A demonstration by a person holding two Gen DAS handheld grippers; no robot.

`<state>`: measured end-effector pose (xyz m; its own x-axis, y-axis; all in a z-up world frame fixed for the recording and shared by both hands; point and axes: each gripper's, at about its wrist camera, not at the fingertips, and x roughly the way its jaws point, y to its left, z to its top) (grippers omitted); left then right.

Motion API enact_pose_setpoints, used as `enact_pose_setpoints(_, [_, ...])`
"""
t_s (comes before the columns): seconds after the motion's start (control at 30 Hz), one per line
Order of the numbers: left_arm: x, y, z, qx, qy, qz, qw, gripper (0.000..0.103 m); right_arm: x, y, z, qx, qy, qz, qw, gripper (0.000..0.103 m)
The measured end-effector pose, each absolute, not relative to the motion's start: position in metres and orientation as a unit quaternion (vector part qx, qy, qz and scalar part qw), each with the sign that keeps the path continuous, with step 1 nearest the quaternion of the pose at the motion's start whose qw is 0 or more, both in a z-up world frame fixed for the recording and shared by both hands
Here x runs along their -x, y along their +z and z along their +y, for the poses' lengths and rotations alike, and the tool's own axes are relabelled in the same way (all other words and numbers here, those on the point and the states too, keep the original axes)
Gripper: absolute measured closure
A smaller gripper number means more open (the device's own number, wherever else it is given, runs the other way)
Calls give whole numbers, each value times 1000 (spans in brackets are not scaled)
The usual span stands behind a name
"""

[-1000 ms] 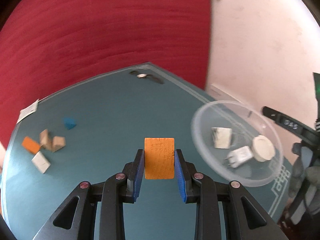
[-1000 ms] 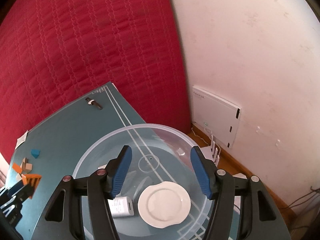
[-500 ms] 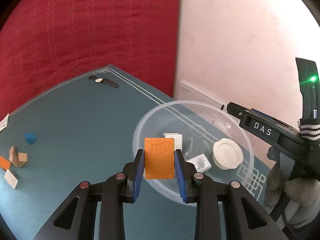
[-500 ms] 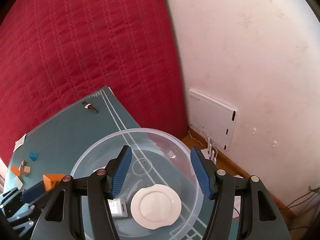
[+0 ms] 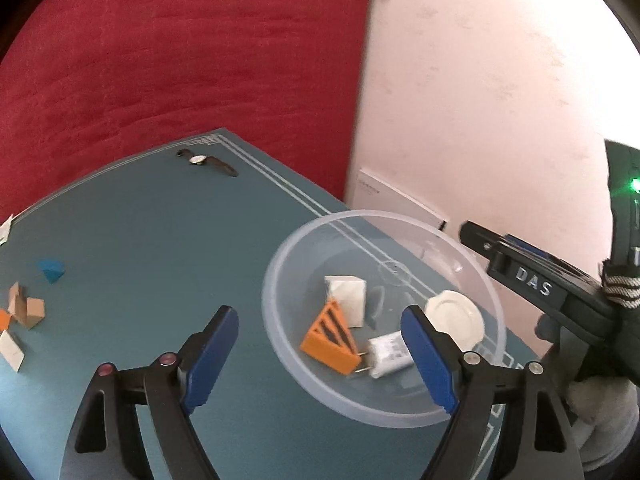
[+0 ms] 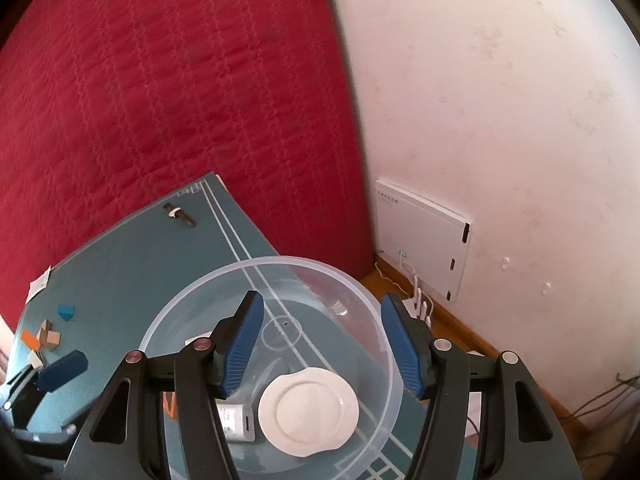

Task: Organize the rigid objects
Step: 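Carry orange flat block over basin and open left gripper to drop it, then move both open tools away from basin toward the wooden blocks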

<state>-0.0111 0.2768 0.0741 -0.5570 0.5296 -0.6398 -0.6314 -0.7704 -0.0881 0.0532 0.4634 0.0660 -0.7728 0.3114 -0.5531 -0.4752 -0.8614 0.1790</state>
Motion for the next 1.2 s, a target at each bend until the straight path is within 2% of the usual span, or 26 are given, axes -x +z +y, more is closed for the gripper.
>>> enact_pose_setpoints(0.1, [14,74,269,333,887,75,310,7,-52,67,461,265,929,151,209,40])
enact_pose_setpoints(0.33, [19,71,254,329,902,76,270,2,-48,64,458,271,931,141,202,38])
enact_pose_setpoints(1.2, [29,53,206,336,919,82,191,1,-34,57,418,286,942,102,142,34])
